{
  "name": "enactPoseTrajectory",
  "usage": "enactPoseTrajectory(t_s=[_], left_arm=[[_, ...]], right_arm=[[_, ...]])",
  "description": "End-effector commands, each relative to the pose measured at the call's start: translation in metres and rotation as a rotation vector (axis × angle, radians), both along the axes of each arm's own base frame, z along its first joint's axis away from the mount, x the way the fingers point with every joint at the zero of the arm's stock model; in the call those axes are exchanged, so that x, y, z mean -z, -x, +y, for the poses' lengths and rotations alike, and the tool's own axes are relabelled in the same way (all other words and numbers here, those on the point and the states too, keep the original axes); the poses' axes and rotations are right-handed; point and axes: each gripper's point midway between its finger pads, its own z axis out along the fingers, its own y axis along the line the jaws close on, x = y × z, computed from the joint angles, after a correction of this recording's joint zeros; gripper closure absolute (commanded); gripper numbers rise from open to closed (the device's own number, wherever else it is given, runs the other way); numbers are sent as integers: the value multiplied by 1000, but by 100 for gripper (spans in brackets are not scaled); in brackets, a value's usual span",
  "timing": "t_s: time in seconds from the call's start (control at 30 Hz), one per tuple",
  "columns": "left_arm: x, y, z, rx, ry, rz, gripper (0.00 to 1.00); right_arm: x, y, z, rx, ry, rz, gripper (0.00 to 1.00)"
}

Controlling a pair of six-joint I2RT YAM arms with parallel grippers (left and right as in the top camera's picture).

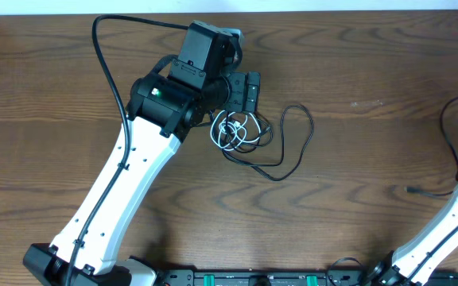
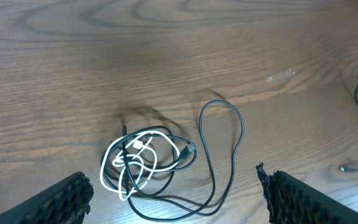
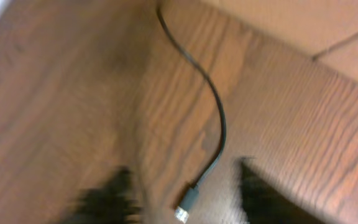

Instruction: Untangle cables

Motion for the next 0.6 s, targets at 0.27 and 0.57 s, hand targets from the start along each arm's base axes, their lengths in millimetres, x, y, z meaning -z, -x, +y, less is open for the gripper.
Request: enactPoseTrajectory(t_s=[0.27,0.57], left_arm=[[14,-7,-2,-4,-27,24,9],[15,-7,-2,-4,-29,25,9]], right_arm=[[-3,19,49,-113,-204,68,1],[25,67,141,-356,-494,359,3]])
